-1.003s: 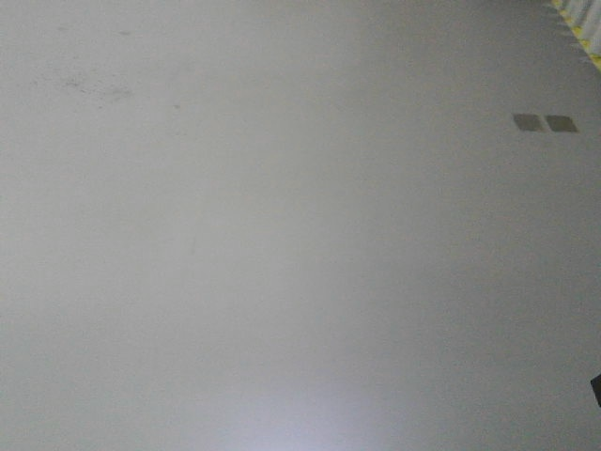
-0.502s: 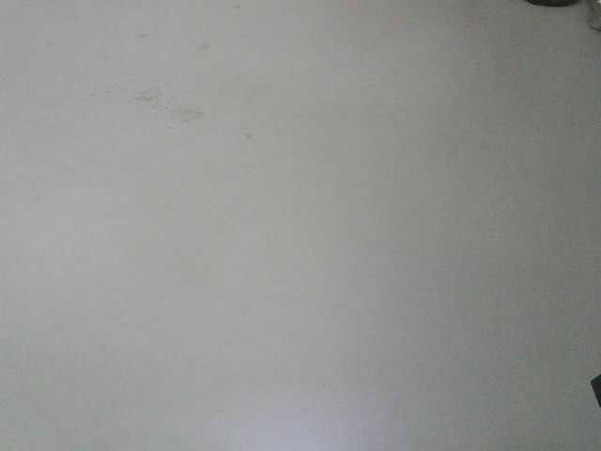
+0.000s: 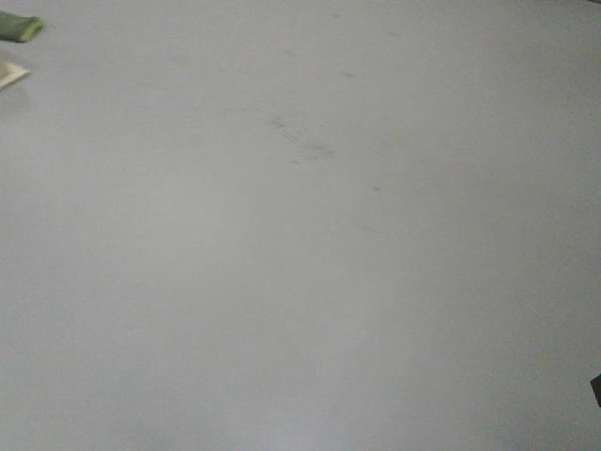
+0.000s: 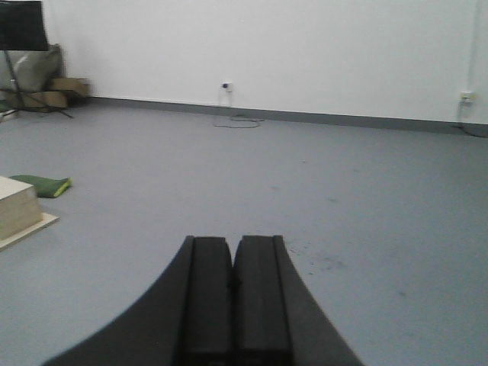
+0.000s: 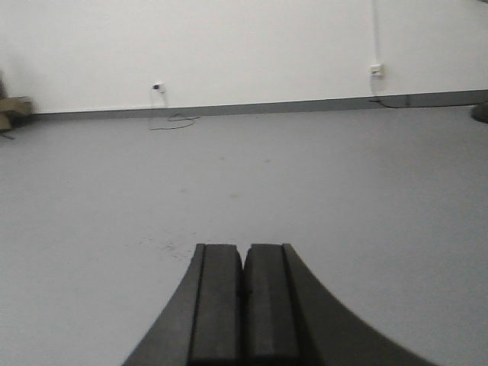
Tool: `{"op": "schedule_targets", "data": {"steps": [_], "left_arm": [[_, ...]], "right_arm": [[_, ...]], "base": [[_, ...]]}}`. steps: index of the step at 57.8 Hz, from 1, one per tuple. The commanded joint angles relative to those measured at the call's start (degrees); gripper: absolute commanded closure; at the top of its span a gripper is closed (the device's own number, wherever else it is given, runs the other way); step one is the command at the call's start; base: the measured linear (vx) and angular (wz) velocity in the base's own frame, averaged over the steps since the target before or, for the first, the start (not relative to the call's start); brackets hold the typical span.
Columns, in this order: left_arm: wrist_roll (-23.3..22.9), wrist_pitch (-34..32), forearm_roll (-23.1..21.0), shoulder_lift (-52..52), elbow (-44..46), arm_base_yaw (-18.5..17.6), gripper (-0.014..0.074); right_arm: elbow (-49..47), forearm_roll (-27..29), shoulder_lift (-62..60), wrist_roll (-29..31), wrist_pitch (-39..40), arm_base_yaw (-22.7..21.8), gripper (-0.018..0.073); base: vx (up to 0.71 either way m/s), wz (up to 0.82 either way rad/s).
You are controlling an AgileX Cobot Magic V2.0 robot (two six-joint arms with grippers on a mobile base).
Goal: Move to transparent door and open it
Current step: 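Drive the base across the grey floor, turning toward the glass door, then drive forward onto the wooden platform up to the glass door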
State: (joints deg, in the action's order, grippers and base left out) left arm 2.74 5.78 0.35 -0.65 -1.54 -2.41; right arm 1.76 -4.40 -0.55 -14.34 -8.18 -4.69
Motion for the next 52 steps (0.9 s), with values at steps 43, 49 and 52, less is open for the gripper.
{"op": "schedule_targets", "data": {"steps": [43, 49, 52], "left_arm": [[-0.28, -4.86, -0.35, -0.16, -1.41, 0.02, 0.0602], [-0.28, -4.86, -0.35, -0.16, -1.41, 0.02, 0.0602], [-0.28, -4.86, -0.35, -0.16, -1.41, 0.02, 0.0602]], "right_arm": [[0.76, -0.20, -0.81, -0.06, 4.59, -0.06, 0.0567], [0.76, -0.20, -0.81, -0.06, 4.59, -0.06, 0.0567], [0.76, -0.20, -0.81, -0.06, 4.59, -0.06, 0.0567]], "base": [[0.61, 0.78], [0.58, 0.68], [0.58, 0.67]]}}
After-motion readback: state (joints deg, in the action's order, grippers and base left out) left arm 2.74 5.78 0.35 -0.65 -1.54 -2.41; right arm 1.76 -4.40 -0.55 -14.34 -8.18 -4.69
